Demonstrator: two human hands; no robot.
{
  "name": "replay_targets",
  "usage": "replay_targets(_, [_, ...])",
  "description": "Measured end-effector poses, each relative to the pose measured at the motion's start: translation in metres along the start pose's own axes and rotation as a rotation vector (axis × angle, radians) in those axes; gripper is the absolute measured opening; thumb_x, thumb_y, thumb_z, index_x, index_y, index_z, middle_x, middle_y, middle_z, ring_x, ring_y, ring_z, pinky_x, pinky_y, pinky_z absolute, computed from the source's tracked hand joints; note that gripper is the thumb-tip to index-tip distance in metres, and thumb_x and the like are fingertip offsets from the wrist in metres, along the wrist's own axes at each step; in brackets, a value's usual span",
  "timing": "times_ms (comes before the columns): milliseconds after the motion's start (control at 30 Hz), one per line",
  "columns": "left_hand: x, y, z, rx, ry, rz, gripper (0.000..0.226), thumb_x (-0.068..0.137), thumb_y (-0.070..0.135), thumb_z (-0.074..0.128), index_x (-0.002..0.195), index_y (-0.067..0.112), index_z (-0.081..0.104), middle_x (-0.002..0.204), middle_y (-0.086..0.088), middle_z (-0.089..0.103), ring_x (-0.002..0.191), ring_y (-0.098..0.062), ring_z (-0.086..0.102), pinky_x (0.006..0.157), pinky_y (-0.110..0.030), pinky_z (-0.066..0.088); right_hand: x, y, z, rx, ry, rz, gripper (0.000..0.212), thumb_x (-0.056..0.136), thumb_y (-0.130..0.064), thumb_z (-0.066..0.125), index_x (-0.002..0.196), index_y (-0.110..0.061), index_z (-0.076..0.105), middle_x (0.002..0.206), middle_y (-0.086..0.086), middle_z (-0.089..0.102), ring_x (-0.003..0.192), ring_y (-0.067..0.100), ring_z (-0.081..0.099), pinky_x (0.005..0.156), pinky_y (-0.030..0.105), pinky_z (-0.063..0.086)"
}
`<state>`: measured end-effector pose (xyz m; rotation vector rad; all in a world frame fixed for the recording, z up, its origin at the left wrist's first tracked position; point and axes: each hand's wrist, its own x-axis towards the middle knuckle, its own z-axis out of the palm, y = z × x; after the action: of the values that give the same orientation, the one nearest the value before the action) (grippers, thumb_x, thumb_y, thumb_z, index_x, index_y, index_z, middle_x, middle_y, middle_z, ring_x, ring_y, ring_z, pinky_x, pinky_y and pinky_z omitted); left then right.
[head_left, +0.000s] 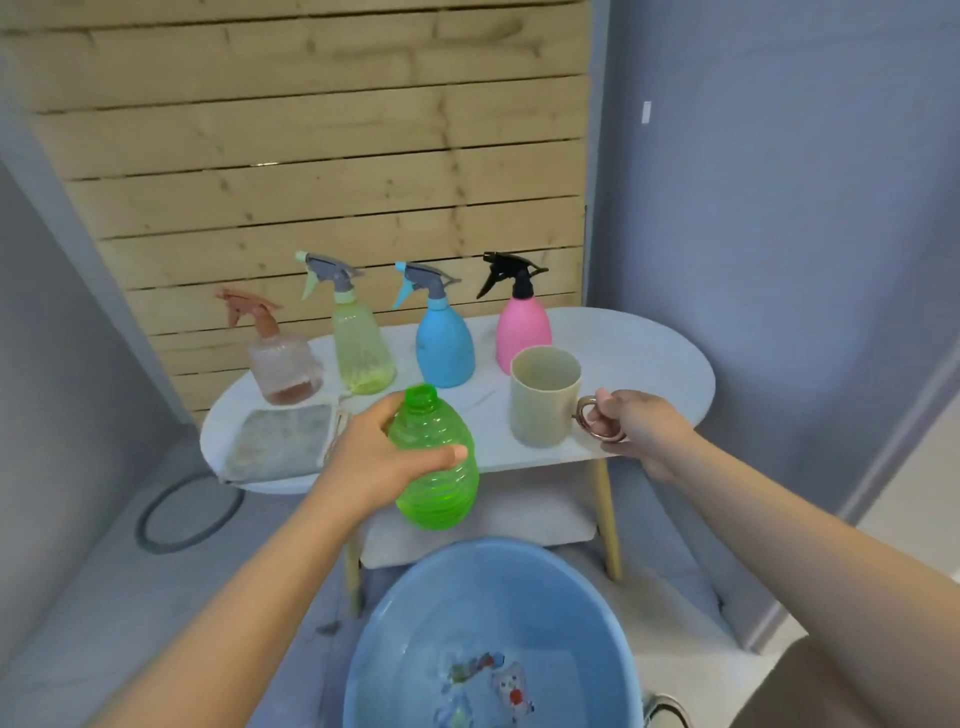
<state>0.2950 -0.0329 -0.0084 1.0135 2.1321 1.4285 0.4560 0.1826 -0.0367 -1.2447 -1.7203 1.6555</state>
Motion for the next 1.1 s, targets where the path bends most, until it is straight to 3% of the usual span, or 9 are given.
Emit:
replay_targets(167, [0.011, -0.01, 0.016, -0.037, 0.015, -0.022, 0.07, 0.032, 0.05, 0.08, 0.098, 0.033, 0.064, 0.089, 0.012, 0.072, 0.083, -0.005, 0.068, 0.081, -0.031, 0.054, 0.029, 0.009, -0.001, -0.016, 0.143, 0.012, 0.036, 0.098, -0.031, 0.044, 0.068, -0.015, 0.055, 0.07, 0.002, 0.055, 0.078, 0.021, 0.049, 0.091, 0.039, 0.047])
replay_targets(400, [0.011, -0.011, 0.022, -0.045, 0.013, -0.032, 0.057, 0.045, 0.034, 0.083, 0.099, 0.033, 0.063, 0.088, 0.015, 0.072, 0.079, 0.002, 0.067, 0.072, -0.02, 0.049, 0.051, 0.017, 0.0, -0.045, 0.188, 0.026, 0.036, 0.099, -0.034, 0.041, 0.071, -0.015, 0.054, 0.07, 0.001, 0.055, 0.078, 0.023, 0.051, 0.083, 0.037, 0.049])
replay_targets(500, [0.011, -0.013, 0.023, -0.049, 0.015, -0.046, 0.06, 0.046, 0.035, 0.083, 0.103, 0.032, 0.063, 0.089, 0.014, 0.072, 0.081, 0.001, 0.067, 0.073, -0.021, 0.049, 0.056, 0.023, -0.003, -0.1, 0.19, 0.006, 0.036, 0.098, -0.039, 0.042, 0.085, -0.01, 0.059, 0.084, 0.006, 0.058, 0.081, 0.026, 0.056, 0.086, 0.038, 0.051])
replay_targets(567, [0.01, -0.014, 0.023, -0.045, 0.017, -0.053, 0.063, 0.046, 0.036, 0.083, 0.105, 0.032, 0.063, 0.093, 0.012, 0.072, 0.085, -0.002, 0.067, 0.076, -0.023, 0.05, 0.055, 0.022, -0.003, -0.198, 0.202, 0.002, 0.036, 0.096, -0.042, 0.042, 0.095, -0.01, 0.059, 0.097, 0.007, 0.057, 0.093, 0.032, 0.061, 0.083, 0.035, 0.048])
replay_targets(667, [0.009, -0.015, 0.019, -0.042, 0.017, -0.053, 0.065, 0.041, 0.041, 0.084, 0.103, 0.035, 0.062, 0.094, 0.011, 0.072, 0.088, -0.005, 0.067, 0.079, -0.026, 0.051, 0.047, 0.017, -0.003, -0.47, 0.316, -0.035, 0.043, 0.093, -0.047, 0.046, 0.118, -0.012, 0.053, 0.126, 0.012, 0.045, 0.122, 0.033, 0.039, 0.087, 0.036, 0.039])
replay_targets(767, [0.007, -0.019, 0.015, -0.011, 0.034, -0.052, 0.074, 0.034, 0.051, 0.08, 0.104, 0.033, 0.064, 0.093, 0.011, 0.072, 0.088, -0.006, 0.068, 0.083, -0.031, 0.053, 0.029, 0.008, 0.004, -0.587, 0.432, -0.269, 0.042, 0.089, -0.033, 0.054, 0.125, -0.011, 0.048, 0.13, 0.008, 0.038, 0.126, 0.026, 0.026, 0.087, 0.036, 0.04])
replay_targets(967, [0.0, -0.031, 0.002, 0.056, 0.058, -0.079, 0.078, 0.031, 0.054, 0.077, 0.104, 0.029, 0.064, 0.091, 0.012, 0.071, 0.086, -0.008, 0.068, 0.082, -0.032, 0.053, 0.008, 0.007, 0.057, -0.577, 0.234, -0.539, 0.026, 0.085, -0.017, 0.06, 0.11, -0.012, 0.058, 0.111, 0.002, 0.051, 0.106, 0.02, 0.046, 0.082, 0.029, 0.038])
replay_targets(1033, [-0.003, -0.037, -0.006, 0.055, 0.082, -0.095, 0.078, 0.031, 0.054, 0.076, 0.103, 0.028, 0.064, 0.091, 0.011, 0.071, 0.086, -0.009, 0.068, 0.08, -0.032, 0.053, 0.01, 0.009, 0.077, -0.584, 0.079, -0.558, 0.026, 0.086, -0.017, 0.061, 0.111, -0.012, 0.058, 0.106, 0.002, 0.051, 0.09, 0.016, 0.048, 0.082, 0.028, 0.041])
replay_targets(1100, [-0.005, -0.045, -0.013, 0.042, 0.111, -0.11, 0.076, 0.032, 0.05, 0.079, 0.103, 0.027, 0.064, 0.091, 0.01, 0.071, 0.086, -0.009, 0.067, 0.078, -0.029, 0.052, 0.015, 0.012, 0.096, -0.666, -0.073, -0.568, 0.032, 0.087, -0.021, 0.062, 0.118, -0.014, 0.057, 0.112, 0.004, 0.053, 0.089, 0.016, 0.05, 0.087, 0.029, 0.042])
